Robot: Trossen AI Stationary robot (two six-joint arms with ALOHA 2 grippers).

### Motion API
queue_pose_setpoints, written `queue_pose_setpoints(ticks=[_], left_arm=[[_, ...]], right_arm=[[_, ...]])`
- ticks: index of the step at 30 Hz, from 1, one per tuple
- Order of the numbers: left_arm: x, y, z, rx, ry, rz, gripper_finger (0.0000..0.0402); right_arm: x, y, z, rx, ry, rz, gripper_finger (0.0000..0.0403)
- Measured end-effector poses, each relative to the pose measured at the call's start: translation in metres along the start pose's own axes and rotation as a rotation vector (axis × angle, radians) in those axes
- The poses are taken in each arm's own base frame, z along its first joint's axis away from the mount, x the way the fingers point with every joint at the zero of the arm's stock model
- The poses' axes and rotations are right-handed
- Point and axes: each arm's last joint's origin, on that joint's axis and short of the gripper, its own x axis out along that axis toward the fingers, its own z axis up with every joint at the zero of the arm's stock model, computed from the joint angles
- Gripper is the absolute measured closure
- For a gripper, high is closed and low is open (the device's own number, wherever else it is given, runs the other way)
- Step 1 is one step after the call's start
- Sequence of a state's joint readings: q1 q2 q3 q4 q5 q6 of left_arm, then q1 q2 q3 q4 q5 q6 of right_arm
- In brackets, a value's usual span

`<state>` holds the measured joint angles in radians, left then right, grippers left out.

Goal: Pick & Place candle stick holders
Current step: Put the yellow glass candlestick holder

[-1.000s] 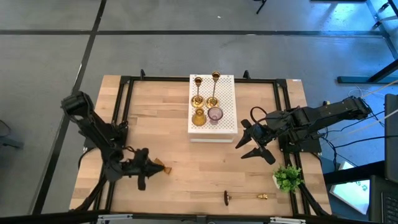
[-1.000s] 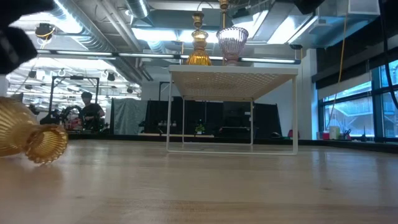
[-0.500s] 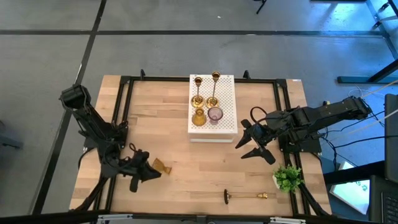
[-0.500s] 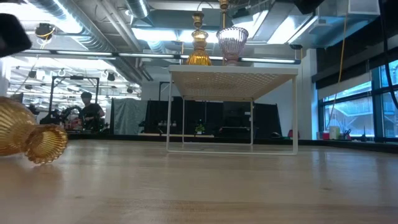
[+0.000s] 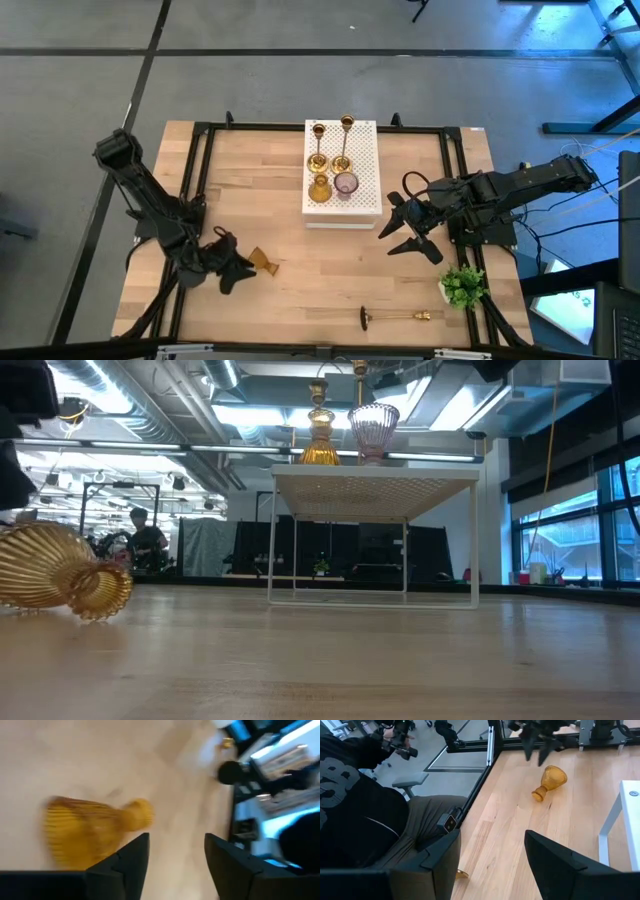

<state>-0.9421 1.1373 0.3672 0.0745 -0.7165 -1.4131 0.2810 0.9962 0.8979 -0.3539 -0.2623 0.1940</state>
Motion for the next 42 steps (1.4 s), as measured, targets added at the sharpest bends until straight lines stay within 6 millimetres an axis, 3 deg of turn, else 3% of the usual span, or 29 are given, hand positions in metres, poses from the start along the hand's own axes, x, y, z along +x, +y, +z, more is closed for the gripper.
queue_pose_setpoints(ticks=[9,15,22,29,42], left_arm=[[-0.013,0.008,0.026,0.013,0.001,0.05,0.0179],[-0.014,0.017,0.022,-0.017,0.103,0.116,0.0178],[-0.01,0.021,0.019,-0.002,0.085,0.163,0.0178],[0.001,0.022,0.009,-0.025,0.133,0.195,0.0178],[0.041,0.018,-0.022,-0.039,0.159,0.113,0.0178]], right_arm=[[0.0,0.0,0.0,0.0,0.0,0.0,0.018],[0.0,0.0,0.0,0.0,0.001,0.0,0.018],[0.0,0.0,0.0,0.0,0.001,0.0,0.018],[0.0,0.0,0.0,0.0,0.001,0.0,0.018],[0.0,0.0,0.0,0.0,0.001,0.0,0.018]])
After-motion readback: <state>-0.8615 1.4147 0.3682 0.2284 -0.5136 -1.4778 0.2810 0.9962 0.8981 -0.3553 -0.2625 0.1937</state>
